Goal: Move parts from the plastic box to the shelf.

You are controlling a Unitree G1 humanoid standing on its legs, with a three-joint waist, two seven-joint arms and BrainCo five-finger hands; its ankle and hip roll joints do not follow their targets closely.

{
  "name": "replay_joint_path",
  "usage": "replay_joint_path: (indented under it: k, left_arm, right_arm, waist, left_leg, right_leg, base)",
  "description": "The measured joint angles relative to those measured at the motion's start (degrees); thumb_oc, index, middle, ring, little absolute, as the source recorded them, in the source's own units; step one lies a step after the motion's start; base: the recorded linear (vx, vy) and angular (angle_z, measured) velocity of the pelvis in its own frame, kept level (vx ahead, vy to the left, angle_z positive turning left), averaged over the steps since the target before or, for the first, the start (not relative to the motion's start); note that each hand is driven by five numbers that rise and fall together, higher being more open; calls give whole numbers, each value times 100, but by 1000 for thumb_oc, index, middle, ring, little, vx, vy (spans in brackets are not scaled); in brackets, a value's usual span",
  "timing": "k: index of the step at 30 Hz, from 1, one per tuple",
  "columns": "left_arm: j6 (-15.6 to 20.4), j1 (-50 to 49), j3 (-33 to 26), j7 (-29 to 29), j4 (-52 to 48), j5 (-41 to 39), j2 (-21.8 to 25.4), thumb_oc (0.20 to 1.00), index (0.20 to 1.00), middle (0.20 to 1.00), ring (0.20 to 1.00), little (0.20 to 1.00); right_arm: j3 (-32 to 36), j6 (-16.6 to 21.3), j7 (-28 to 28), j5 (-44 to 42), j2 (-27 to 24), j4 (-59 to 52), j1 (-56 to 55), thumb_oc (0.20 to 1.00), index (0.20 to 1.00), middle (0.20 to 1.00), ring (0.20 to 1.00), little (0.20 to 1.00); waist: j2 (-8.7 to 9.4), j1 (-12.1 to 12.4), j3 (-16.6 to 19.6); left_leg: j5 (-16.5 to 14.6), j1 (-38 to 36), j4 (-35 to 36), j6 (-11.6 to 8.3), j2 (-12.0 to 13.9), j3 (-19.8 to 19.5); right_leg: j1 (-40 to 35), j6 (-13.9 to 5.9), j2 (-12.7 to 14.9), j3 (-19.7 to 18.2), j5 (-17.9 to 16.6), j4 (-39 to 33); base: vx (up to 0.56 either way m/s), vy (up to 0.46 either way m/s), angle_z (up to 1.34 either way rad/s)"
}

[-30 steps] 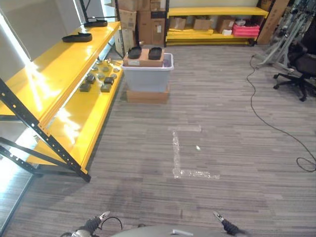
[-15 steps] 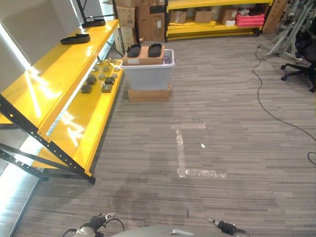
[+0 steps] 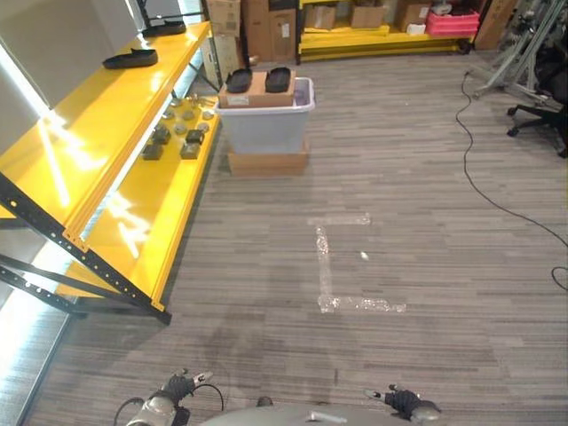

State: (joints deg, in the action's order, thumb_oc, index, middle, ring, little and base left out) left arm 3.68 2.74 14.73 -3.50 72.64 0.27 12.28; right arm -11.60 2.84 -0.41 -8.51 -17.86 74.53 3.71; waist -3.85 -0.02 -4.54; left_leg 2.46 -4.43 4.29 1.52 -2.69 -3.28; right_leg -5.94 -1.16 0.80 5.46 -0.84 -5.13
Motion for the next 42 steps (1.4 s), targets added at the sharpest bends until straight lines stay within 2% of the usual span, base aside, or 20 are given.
replay_joint_path:
  k: [12, 22, 26, 29, 30, 31, 32, 34, 35, 37, 38, 40, 41, 42]
  left_arm:
    - [2, -7, -91, 3, 53, -18, -4, 1000, 1000, 1000, 1000, 1000]
    - [-1, -22, -118, 10, 126, -24, -3, 1000, 1000, 1000, 1000, 1000]
    - [-4, 25, -106, 11, 124, -126, 5, 1000, 1000, 1000, 1000, 1000]
    - [-10, 251, -92, 10, 252, -125, 19, 1000, 1000, 1000, 1000, 1000]
    - [-11, 260, -95, 10, 261, -125, 42, 1000, 1000, 1000, 1000, 1000]
    - [-10, 256, -98, 7, 249, -124, 69, 1000, 1000, 1000, 1000, 1000]
    - [-8, 253, -98, 7, 265, -124, 99, 1000, 1000, 1000, 1000, 1000]
    - [-28, 188, -106, 12, 350, -122, 97, 1000, 1000, 1000, 1000, 1000]
    - [-31, 192, -113, 12, 432, -122, 82, 1000, 1000, 1000, 1000, 1000]
    - [-53, 193, -135, 8, 528, -121, 96, 1000, 1000, 1000, 1000, 1000]
    - [-63, 182, -137, 8, 542, -121, 100, 1000, 1000, 1000, 1000, 1000]
    - [-70, 122, -132, 9, 528, -121, 85, 1000, 1000, 1000, 1000, 1000]
    - [-73, 119, -134, 6, 479, -121, 73, 1000, 1000, 1000, 1000, 1000]
    - [-71, 86, -124, 8, 440, -121, 64, 1000, 1000, 1000, 1000, 1000]
  right_arm:
    - [-160, 50, 22, 393, 29, 5, 65, 1000, 1000, 1000, 1000, 1000]
    - [-100, 41, 24, 309, 41, 77, 104, 1000, 1000, 1000, 1000, 1000]
    - [-126, 38, 26, 220, 51, 67, 122, 1000, 1000, 1000, 1000, 1000]
    - [-123, 33, 19, 219, 71, 58, 330, 1000, 1000, 1000, 1000, 1000]
    - [-127, 38, 16, 217, 125, 50, 344, 1000, 1000, 1000, 1000, 1000]
    - [-132, 36, 12, 215, 194, 55, 343, 1000, 1000, 1000, 1000, 1000]
    - [-118, 44, 11, 211, 278, 41, 362, 1000, 1000, 1000, 1000, 1000]
    - [-109, 48, 8, 201, 407, 9, 345, 1000, 1000, 1000, 1000, 1000]
    - [-71, 61, 0, 165, 410, 21, 304, 1000, 1000, 1000, 1000, 1000]
    - [-52, 72, -11, 130, 409, 45, 339, 1000, 1000, 1000, 1000, 1000]
    - [-36, 70, -18, 86, 408, 55, 323, 1000, 1000, 1000, 1000, 1000]
    - [50, 67, -33, 30, 381, 100, 193, 1000, 1000, 1000, 1000, 1000]
    - [89, 73, -39, 10, 359, 80, 135, 1000, 1000, 1000, 1000, 1000]
    - [142, 79, -56, -15, 357, 112, 82, 1000, 1000, 1000, 1000, 1000]
  waist:
    - [197, 1, 0]
    - [178, -11, 45]
    - [228, -70, 15]
    - [240, -91, -239]
    - [245, -146, -300]
    - [304, -139, -349]
    - [382, -94, -401]
    - [400, -91, -425]
    - [391, -107, -435]
    - [401, -149, -445]
    - [441, -230, -429]
    - [404, -401, -387]
    - [424, -422, -371]
    - [322, -417, -300]
  left_leg:
    - [-1, -48, 11, 1, 3, 26]
    - [-33, -47, -10, 24, -24, 29]
    - [-74, 38, -127, 96, -65, 60]
    - [-21, 18, -133, 178, -26, 189]
    - [-39, 10, -140, 241, -45, 185]
    - [-88, 15, -179, 289, -87, 200]
    - [-137, -11, -179, 255, -98, 243]
    - [-145, -127, -2, 242, -69, 263]
    - [-172, -137, 45, 202, -52, 262]
    - [-183, -108, 56, 187, -38, 289]
    - [-188, -143, 56, 178, -38, 272]
    - [-293, -230, 57, 30, 23, 148]
    - [-331, -270, 56, -27, 87, 108]
    - [-385, -269, 56, -109, 244, 29]
  right_leg:
    - [-33, -1, -1, -24, -2, 0]
    - [-1, -20, 3, -130, -27, 95]
    - [389, -107, 65, -171, 260, 831]
    - [1154, -374, 117, -383, 563, 2399]
    - [1384, -403, 193, -437, 711, 2840]
    - [1536, -448, 310, -489, 700, 3081]
    - [1669, -473, 442, -503, 699, 3211]
    - [1805, -480, 581, -456, 713, 2924]
    - [1795, -487, 595, -413, 685, 2365]
    - [1795, -551, 601, -444, 417, 1402]
    - [1808, -572, 604, -450, 281, 1204]
    - [1777, -503, 558, -464, -112, 1188]
    - [1787, -499, 509, -445, -167, 1252]
    - [1730, -388, 375, -374, -241, 1260]
  base:
    - [0, 0, 0]
    - [-1, 62, -3]
    - [-29, 112, -7]
    - [0, 83, -9]
    - [59, 71, 0]
    - [137, 44, -7]
    - [227, -15, -26]
    - [260, -69, -28]
    - [151, -48, -26]
    - [119, -32, -14]
    - [242, -110, 11]
    - [292, -184, 30]
    - [264, -196, 33]
    - [365, -300, 52]
